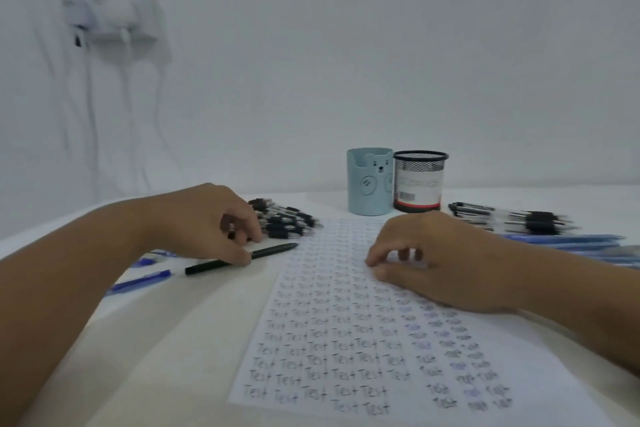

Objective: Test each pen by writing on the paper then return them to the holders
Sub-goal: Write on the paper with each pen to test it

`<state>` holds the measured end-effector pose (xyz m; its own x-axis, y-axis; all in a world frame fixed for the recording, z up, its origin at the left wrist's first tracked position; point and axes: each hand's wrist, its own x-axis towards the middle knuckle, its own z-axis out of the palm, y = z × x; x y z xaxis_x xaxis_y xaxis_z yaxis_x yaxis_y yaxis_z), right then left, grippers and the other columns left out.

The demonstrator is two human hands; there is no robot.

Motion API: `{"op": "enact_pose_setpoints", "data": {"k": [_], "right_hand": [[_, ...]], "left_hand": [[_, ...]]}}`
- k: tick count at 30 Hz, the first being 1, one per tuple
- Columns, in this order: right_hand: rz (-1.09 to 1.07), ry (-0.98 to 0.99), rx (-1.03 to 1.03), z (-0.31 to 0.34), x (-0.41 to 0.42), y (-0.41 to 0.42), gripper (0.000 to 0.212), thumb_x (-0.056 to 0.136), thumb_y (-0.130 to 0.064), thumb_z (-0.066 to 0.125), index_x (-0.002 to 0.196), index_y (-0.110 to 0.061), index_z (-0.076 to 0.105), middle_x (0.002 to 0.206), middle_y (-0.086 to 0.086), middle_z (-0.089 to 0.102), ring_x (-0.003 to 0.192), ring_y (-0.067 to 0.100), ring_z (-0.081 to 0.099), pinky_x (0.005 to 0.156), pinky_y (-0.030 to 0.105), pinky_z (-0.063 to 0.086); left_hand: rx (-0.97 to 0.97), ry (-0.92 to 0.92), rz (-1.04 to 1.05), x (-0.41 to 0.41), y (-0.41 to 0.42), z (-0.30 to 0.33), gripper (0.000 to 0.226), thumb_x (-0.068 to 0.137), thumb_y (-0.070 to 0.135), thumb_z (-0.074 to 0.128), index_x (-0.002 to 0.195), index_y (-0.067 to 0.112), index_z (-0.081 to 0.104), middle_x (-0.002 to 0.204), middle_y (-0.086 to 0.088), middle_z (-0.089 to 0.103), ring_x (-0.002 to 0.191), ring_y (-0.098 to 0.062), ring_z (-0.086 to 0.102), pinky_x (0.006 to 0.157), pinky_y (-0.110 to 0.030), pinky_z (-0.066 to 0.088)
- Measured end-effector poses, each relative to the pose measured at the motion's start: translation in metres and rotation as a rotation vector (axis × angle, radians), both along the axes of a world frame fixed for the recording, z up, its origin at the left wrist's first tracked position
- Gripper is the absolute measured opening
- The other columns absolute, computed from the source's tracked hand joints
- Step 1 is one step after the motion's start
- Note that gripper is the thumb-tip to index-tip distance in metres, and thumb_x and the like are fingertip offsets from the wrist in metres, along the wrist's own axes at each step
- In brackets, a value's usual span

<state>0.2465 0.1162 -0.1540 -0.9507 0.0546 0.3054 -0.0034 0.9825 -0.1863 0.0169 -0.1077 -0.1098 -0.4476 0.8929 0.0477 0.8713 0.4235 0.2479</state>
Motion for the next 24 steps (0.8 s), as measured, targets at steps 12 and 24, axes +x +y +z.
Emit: {"op": "enact_pose_setpoints", "data": {"k": [12, 24], "right_hand": [[-0.006, 0.003, 0.006, 0.000, 0.004, 0.003, 0.020, 0.093, -0.051, 0.060, 0.111, -0.046, 0.067, 0.104, -0.030, 0.062, 0.099, -0.004, 0.057, 0.082, 0.018, 0.049], [-0.080, 0.305, 0.108, 0.002, 0.006, -0.012, 0.022, 0.094, -0.038, 0.066, 0.115, -0.038, 0.070, 0.069, -0.019, 0.064, 0.060, -0.003, 0.052, 0.062, 0.029, 0.048]], "left_hand": [[0.456, -0.225, 0.049, 0.012, 0.013, -0.001, 0.009, 0.096, 0.022, 0.068, 0.089, 0.019, 0.074, 0.080, 0.001, 0.075, 0.050, -0.005, 0.054, 0.049, -0.014, 0.039], [0.395, -0.636, -0.185, 0.075, 0.046, -0.023, 0.014, 0.084, 0.022, 0.077, 0.086, 0.009, 0.077, 0.078, -0.010, 0.075, 0.049, -0.014, 0.054, 0.050, -0.021, 0.043]]}}
